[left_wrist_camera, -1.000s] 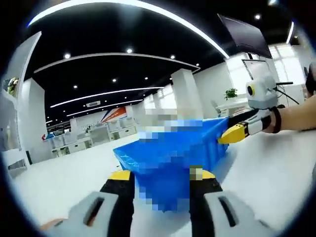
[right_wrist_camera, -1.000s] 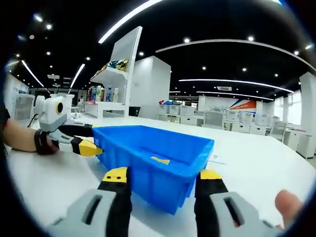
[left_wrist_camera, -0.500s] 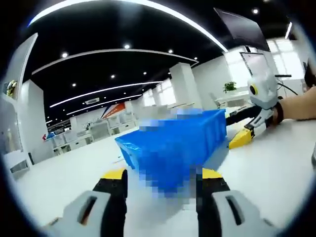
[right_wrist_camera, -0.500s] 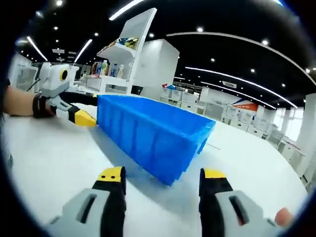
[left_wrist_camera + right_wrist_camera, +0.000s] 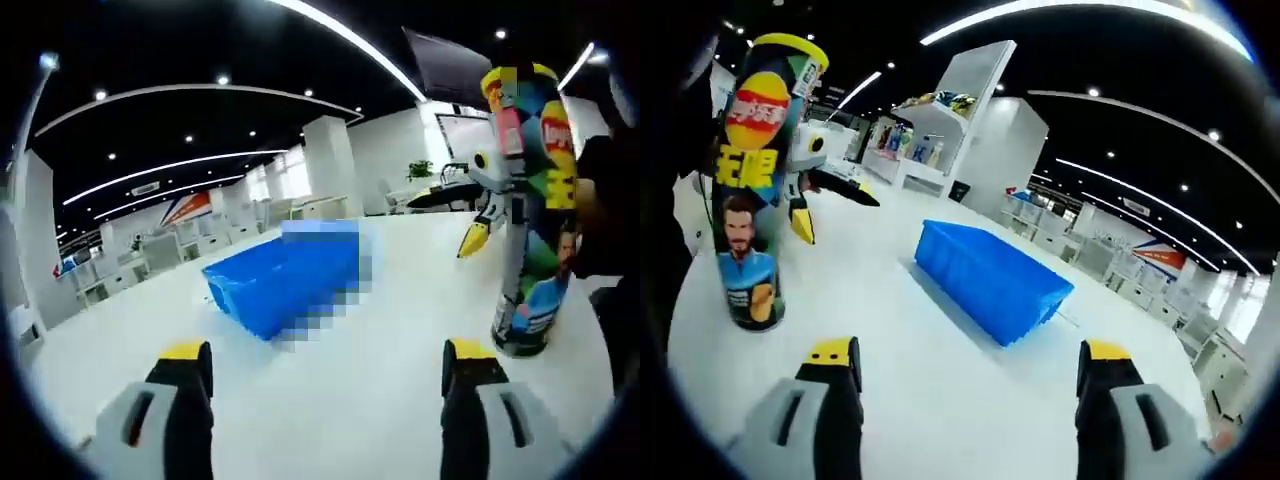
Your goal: Open the lid of the chip container on the table, take out the chips, place them into the box in front of the container, and close the lid
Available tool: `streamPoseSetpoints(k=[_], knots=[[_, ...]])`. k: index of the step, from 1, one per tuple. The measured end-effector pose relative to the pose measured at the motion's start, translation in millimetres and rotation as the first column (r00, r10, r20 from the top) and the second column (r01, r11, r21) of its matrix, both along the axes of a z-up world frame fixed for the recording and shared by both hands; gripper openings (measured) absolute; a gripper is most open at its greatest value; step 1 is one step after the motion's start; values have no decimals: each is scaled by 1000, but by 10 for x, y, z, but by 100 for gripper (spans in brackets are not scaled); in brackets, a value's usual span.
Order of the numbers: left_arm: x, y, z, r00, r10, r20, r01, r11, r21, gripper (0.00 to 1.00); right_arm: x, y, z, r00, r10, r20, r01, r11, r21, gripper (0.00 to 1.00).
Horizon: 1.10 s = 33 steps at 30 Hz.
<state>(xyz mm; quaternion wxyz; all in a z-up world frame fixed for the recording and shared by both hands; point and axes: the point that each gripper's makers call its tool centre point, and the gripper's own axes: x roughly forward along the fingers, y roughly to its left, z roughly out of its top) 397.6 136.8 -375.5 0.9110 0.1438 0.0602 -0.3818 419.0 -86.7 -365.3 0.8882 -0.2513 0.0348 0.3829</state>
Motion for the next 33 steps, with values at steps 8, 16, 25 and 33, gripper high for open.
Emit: streamPoseSetpoints(k=[8, 16, 25, 33], knots=[[-600, 86, 580, 998, -59, 15, 57, 995, 85, 95, -827, -32, 611, 995, 96, -40, -98, 995, -31, 91], [-1106, 211, 1121, 999, -47, -24, 50, 990, 134, 95, -1367, -143, 1346, 994, 106, 1, -106, 994, 14, 90], [-1339, 274, 1267, 999, -36, -24, 40, 986, 162, 95, -1641, -224, 1496, 993, 114, 31, -112, 993, -44, 91], [-1315, 236, 1139, 999, -41, 8, 38, 968, 247, 95, -1632, -175, 1243, 993, 117, -8, -117, 989, -87, 92]])
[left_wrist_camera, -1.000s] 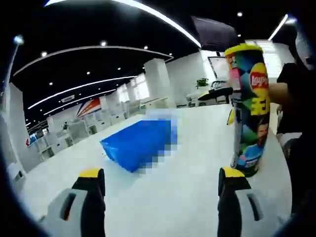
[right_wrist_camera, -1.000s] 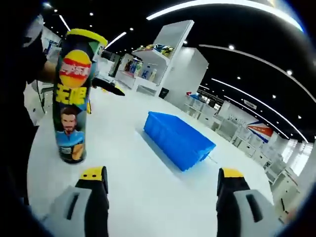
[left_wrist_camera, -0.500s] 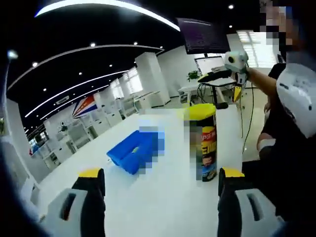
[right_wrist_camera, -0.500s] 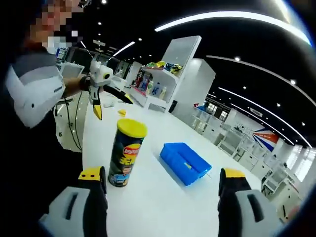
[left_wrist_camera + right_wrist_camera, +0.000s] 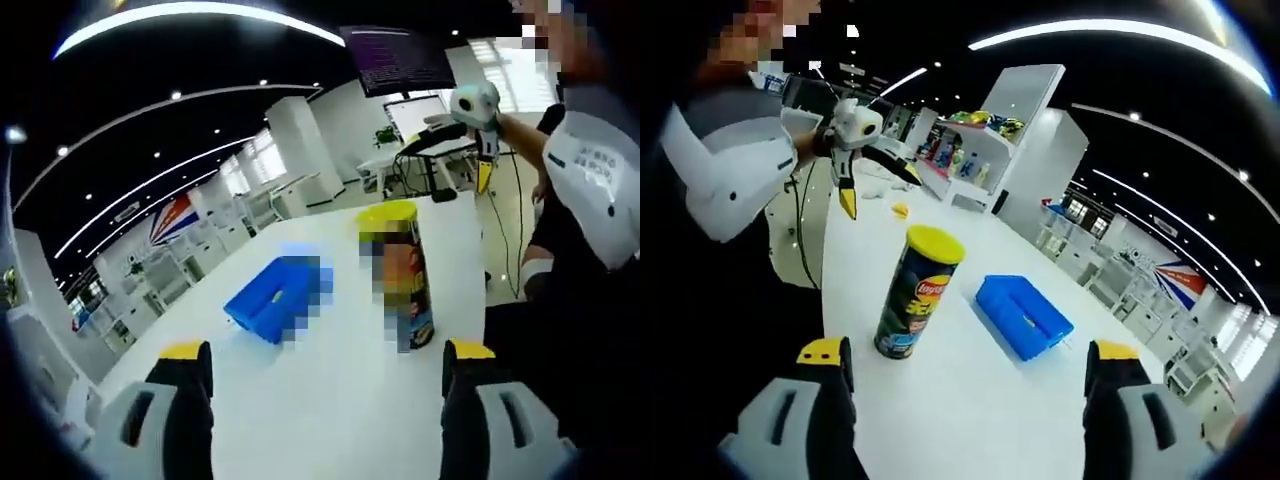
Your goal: Open the lid of the chip container on the table, take out the chips, place them into the box in front of the container, and close the lid
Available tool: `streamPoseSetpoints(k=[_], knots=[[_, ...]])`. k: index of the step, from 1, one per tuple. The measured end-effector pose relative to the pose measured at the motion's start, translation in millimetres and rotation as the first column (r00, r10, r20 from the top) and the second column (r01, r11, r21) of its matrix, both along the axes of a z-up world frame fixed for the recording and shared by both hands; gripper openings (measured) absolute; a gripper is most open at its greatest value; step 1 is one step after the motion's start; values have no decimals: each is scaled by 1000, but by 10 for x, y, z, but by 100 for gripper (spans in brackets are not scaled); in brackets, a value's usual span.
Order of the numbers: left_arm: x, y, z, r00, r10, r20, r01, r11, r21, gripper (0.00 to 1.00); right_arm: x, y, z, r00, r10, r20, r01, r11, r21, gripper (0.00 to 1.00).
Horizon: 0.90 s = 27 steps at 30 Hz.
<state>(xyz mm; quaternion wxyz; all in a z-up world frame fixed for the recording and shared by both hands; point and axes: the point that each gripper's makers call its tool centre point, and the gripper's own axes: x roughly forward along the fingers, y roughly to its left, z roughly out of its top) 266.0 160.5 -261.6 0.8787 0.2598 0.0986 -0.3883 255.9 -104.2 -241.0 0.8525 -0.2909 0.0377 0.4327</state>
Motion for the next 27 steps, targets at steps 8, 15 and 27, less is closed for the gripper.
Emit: streamPoseSetpoints(k=[8, 15, 27], knots=[[-32, -46, -17, 1000, -22, -8, 22, 1000, 12, 95, 26, 2, -15, 1000, -2, 5, 2, 1000, -3, 91], [-27, -58, -65, 1000, -25, -14, 26, 999, 27, 95, 50, 6, -48, 1000, -3, 10, 3, 1000, -8, 89], [-5, -73, -94, 1000, -28, -10, 29, 998, 48, 95, 97, -27, -104, 1000, -15, 12, 15, 1000, -15, 88]])
